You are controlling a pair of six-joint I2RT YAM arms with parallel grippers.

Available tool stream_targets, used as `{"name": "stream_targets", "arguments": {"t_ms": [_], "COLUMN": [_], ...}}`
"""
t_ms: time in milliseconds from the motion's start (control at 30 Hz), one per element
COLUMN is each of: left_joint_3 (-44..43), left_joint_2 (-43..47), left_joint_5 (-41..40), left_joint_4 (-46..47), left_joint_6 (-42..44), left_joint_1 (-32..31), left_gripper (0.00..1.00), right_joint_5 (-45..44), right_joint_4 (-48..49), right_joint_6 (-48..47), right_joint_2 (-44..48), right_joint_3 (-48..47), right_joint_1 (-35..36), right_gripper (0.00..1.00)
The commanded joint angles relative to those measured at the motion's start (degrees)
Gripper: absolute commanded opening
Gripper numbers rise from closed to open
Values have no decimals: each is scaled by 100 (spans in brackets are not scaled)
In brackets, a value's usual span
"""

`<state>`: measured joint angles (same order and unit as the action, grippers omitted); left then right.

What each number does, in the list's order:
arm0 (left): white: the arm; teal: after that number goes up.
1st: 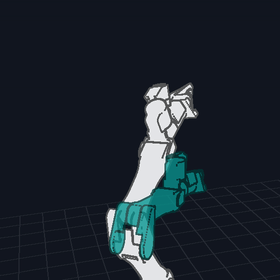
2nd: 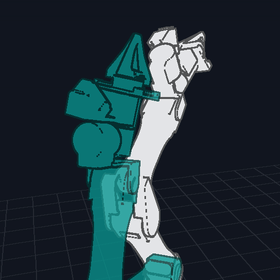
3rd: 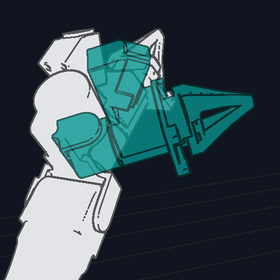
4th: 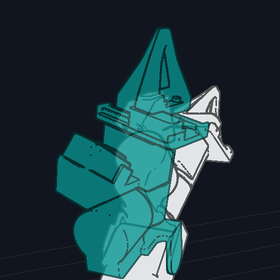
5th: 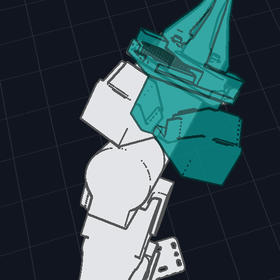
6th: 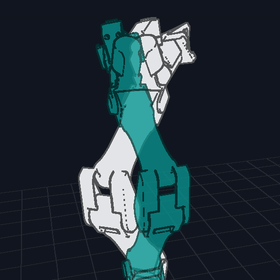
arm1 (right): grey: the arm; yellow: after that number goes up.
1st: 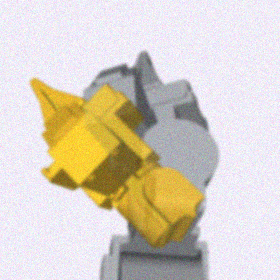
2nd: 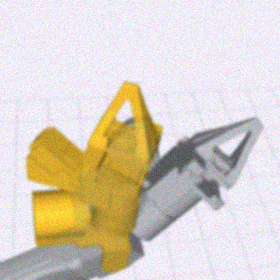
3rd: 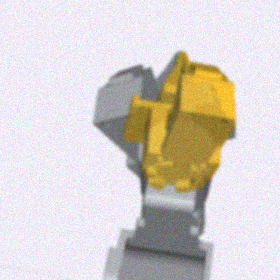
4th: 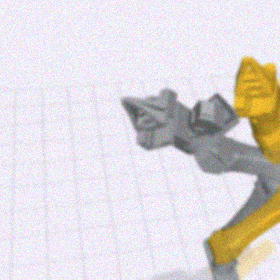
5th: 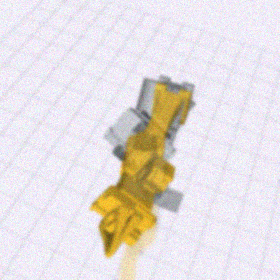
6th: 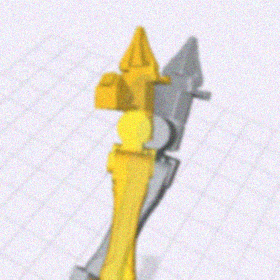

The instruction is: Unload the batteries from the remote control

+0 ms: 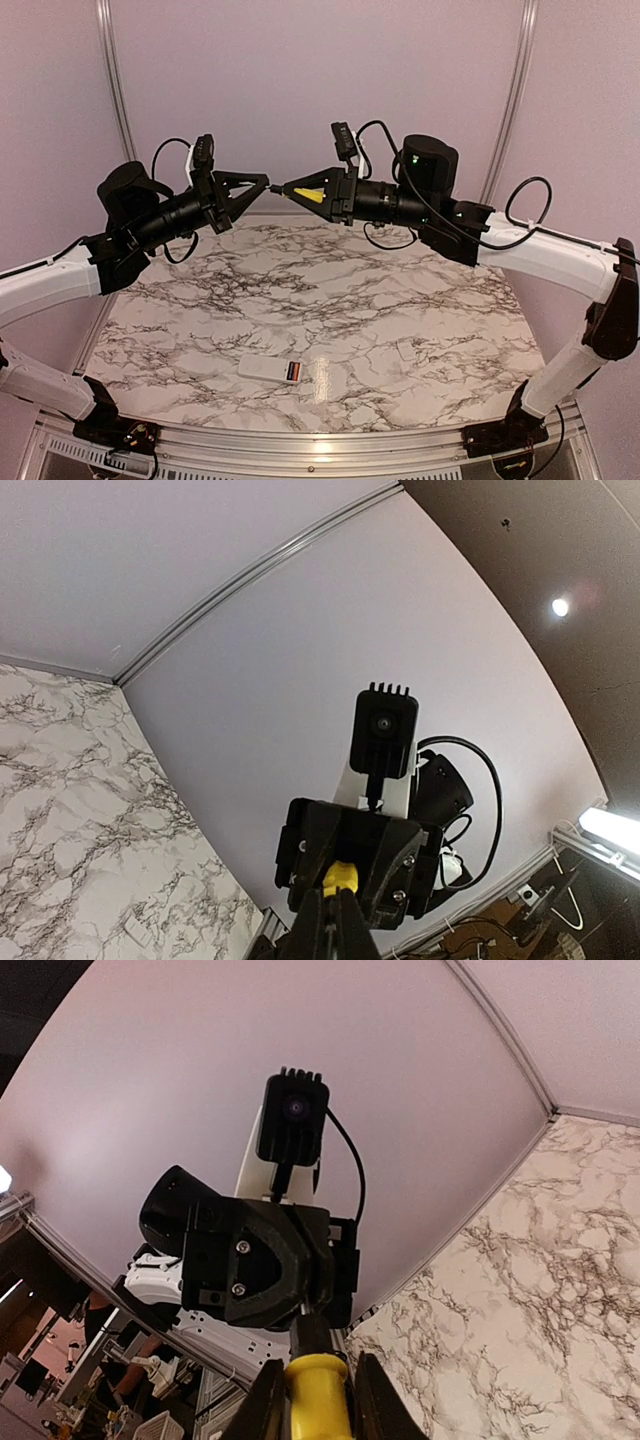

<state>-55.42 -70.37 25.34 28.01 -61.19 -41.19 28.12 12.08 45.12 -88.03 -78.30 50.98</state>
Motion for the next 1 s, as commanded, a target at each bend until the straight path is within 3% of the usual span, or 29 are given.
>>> {"name": "stream_targets", "arguments": {"t_ms": [0,233,367,467,567,767,967], "left_joint_3": [-57,12,-46,21,107,185,499], "left_joint_2": [25,38,163,313,369,323,-216], "left_joint_5": [109,83,123,150,242,-453,-645], "left_joint_4": [-120,-268,-944,-1595,-2392,-4384,-4775], "left_joint_6": [117,226,714,1188,1787,3300,3644], "left_joint_1": [1,12,98,174,207,208,192], "left_gripper": [0,3,32,63,79,88,89], "right_joint_5": [-7,139,-28,-313,-560,-1061,-1225], "right_joint_4": [62,-151,-792,-1461,-2269,-3653,-4326], "right_joint_6": [-11,-43,-214,-411,-694,-1002,-1100], "right_joint_2": [-40,-29,221,476,681,935,963], "right_joint_3": [-308,-264,-89,66,134,268,430], "right_joint_1": [-8,-13,-9,-47,-91,-141,-156], "right_gripper": [16,0,0,0,0,0,0]}}
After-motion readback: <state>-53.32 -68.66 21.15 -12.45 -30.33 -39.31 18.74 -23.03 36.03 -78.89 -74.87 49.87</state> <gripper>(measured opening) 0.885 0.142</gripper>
